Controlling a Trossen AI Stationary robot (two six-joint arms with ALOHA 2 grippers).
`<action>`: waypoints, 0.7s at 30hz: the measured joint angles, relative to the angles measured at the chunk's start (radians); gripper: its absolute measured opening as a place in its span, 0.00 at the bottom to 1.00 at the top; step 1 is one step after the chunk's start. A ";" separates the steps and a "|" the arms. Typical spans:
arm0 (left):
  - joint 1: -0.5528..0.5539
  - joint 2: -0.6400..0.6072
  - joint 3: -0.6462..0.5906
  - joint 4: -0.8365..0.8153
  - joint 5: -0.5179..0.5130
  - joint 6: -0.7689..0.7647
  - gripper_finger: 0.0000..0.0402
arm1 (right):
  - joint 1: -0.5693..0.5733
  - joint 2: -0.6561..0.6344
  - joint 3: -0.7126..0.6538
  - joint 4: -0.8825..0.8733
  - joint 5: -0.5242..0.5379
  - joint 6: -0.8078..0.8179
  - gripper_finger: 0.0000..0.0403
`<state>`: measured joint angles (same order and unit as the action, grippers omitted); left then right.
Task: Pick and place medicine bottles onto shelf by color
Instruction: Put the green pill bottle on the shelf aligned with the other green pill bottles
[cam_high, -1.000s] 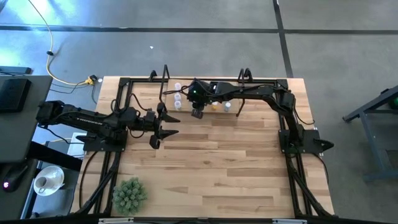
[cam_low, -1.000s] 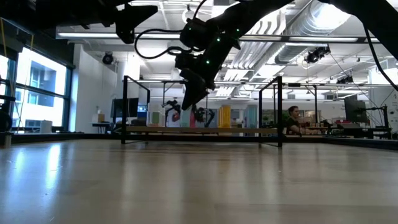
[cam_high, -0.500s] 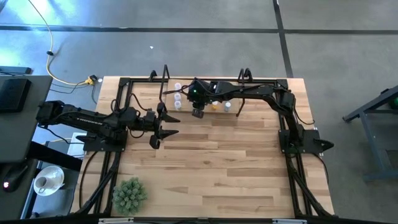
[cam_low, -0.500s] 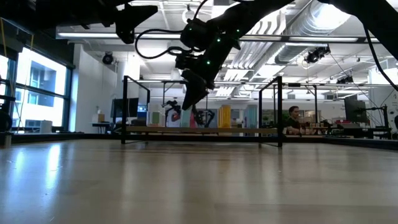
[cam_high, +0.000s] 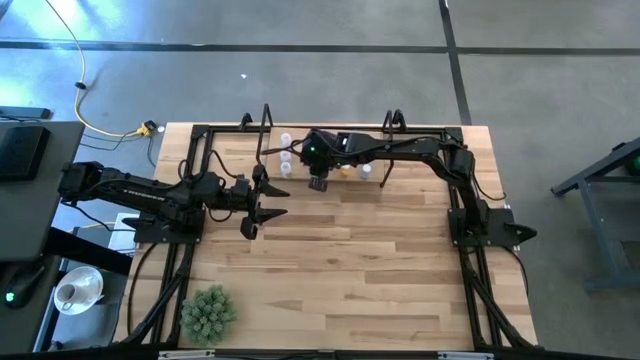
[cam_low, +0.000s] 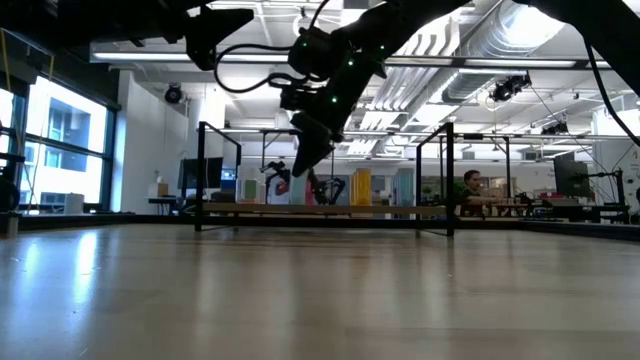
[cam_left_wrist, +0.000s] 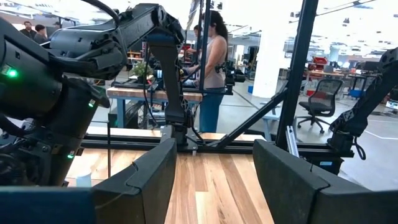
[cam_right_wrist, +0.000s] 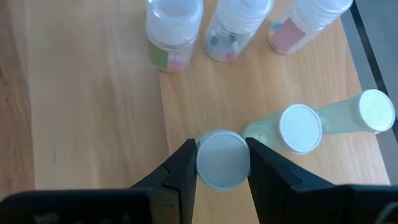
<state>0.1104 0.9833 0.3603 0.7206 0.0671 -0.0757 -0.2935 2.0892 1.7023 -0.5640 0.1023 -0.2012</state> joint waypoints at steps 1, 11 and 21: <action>0.000 0.000 0.000 0.000 0.000 0.000 0.50 | 0.000 0.000 0.000 0.000 0.000 0.001 0.26; 0.000 0.000 0.000 0.000 0.000 0.000 0.50 | 0.000 0.000 0.000 0.001 0.001 -0.002 0.26; 0.000 0.000 0.000 -0.004 0.000 0.000 0.50 | 0.001 0.000 0.000 0.000 0.001 -0.006 0.38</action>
<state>0.1101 0.9833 0.3603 0.7165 0.0669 -0.0757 -0.2924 2.0892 1.7023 -0.5644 0.1032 -0.2073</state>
